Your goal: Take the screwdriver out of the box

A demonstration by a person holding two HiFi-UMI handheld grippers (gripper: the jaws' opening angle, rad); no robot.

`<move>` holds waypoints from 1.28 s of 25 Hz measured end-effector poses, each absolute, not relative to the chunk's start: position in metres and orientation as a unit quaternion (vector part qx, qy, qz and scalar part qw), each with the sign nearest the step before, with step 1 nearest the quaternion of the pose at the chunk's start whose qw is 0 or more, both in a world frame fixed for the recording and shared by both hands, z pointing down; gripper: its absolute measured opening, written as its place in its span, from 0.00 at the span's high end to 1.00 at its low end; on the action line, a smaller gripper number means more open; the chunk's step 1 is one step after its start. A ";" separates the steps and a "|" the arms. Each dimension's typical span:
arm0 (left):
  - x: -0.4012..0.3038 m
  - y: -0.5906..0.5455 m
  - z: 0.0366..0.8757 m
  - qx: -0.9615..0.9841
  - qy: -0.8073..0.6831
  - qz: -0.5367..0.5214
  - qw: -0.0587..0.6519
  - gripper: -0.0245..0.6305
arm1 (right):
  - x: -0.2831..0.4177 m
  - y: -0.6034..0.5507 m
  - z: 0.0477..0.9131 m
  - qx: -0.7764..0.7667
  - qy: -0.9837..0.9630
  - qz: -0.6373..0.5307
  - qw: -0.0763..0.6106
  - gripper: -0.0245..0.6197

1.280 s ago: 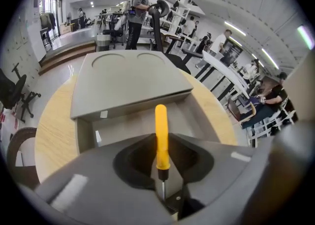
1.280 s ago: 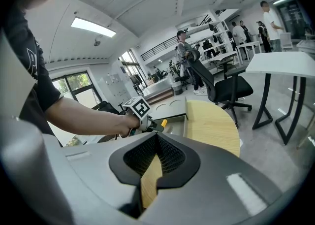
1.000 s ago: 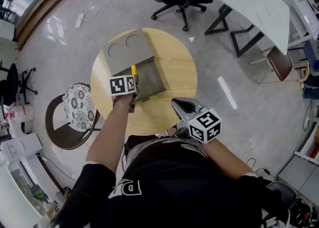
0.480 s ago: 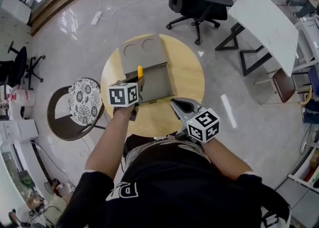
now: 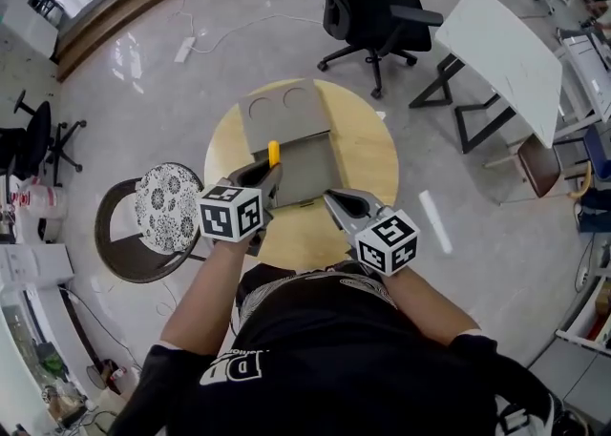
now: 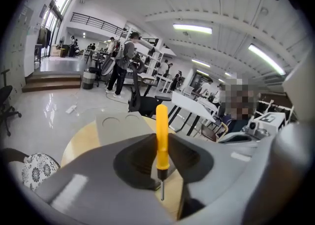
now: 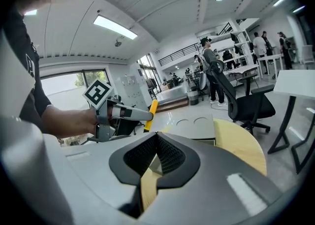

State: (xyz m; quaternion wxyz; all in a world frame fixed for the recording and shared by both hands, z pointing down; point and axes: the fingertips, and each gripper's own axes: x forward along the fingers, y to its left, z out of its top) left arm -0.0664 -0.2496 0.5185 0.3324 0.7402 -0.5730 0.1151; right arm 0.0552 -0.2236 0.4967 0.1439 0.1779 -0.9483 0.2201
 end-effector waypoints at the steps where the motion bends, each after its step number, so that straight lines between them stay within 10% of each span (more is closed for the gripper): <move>1: -0.068 -0.247 0.514 0.745 -0.569 0.110 0.330 0.76 | 0.052 -0.222 0.494 0.181 -0.949 0.217 0.143 0.96; 32: -0.096 -0.192 0.450 0.819 -0.511 0.043 0.258 0.76 | 0.005 -0.201 0.472 0.244 -0.940 0.197 0.130 0.96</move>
